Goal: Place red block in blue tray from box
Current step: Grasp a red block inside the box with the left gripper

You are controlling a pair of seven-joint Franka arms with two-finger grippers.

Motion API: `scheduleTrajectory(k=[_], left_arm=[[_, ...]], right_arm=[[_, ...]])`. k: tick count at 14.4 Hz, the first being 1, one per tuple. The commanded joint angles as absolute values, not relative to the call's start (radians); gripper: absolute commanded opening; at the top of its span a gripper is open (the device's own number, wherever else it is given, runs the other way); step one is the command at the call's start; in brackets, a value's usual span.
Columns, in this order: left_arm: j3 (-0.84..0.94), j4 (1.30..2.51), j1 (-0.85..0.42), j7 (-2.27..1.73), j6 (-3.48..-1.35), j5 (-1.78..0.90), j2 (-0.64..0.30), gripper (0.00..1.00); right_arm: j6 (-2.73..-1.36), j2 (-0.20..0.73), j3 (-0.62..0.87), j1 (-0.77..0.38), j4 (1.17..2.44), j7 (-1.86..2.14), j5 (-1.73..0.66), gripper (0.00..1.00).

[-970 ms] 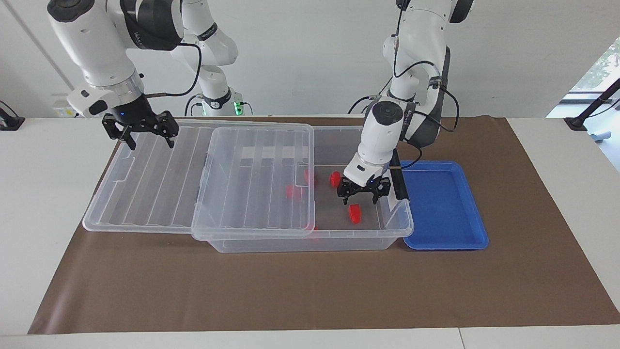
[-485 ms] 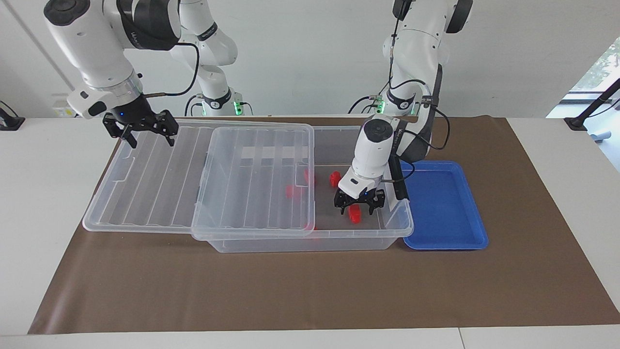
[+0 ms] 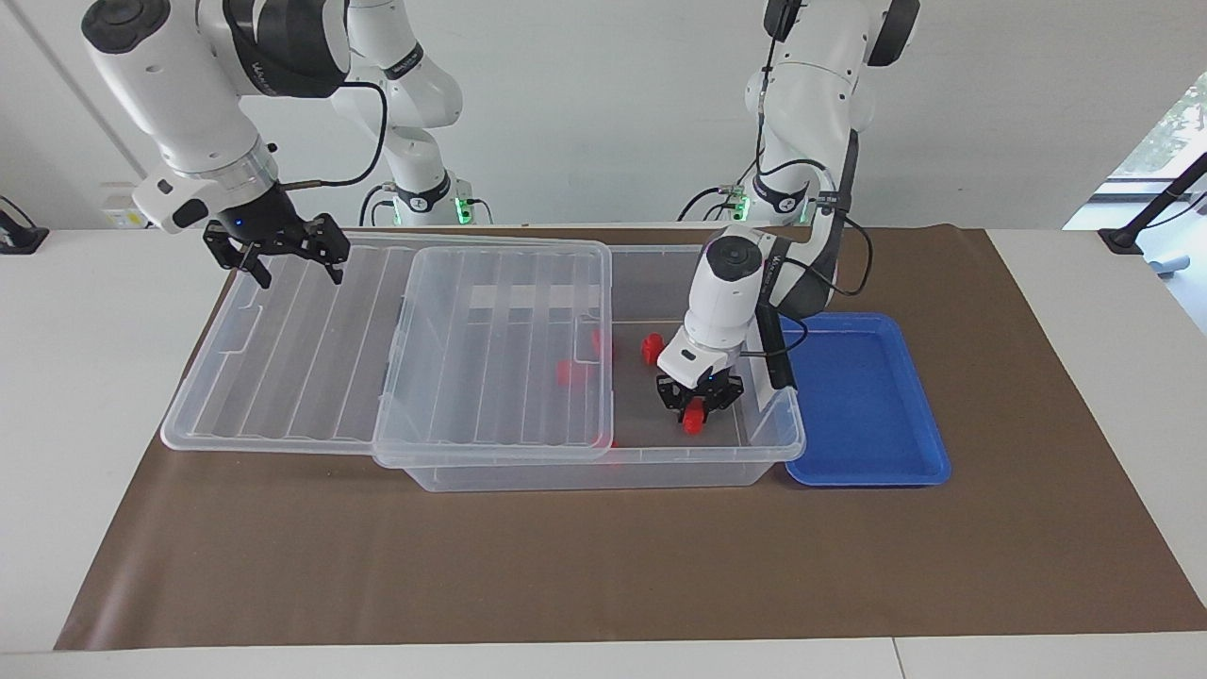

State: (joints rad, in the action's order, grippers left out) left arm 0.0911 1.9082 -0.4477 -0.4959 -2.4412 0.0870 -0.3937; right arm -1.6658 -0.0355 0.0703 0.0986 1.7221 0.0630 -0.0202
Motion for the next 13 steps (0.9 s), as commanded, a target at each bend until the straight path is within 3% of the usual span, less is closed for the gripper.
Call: scheduleTrajectory(k=[1,2,3,4,8,13], left_arm=[[0.078,1.939,-0.46,-0.538,-2.422,0.107,-0.342,0.0],[0.08,1.936,-0.456,-0.538,-2.395,0.107,-0.312,0.0],[0.08,1.933,-0.456,-0.535,-2.36,0.107,-0.278,0.0],[0.08,1.925,-0.454,-0.535,-2.312,0.107,-0.238,0.0],[0.08,1.89,-0.451,-0.528,-2.14,0.097,-0.102,0.0],[0.071,1.884,-0.387,-0.451,-2.011,0.089,0.023,0.0]], right_arm=[[-1.667,-0.054,0.075,0.113,1.744,0.072,-0.04,1.0],[-1.67,-0.058,0.075,0.115,1.755,0.093,-0.04,0.87],[-1.681,-0.06,0.074,0.12,1.759,0.151,-0.04,0.49],[-1.696,-0.06,0.071,0.136,1.766,0.202,-0.04,0.04],[-1.761,-0.046,0.068,0.267,1.782,0.338,-0.04,0.0],[-1.891,0.06,0.067,0.454,1.786,0.59,-0.04,0.0]])
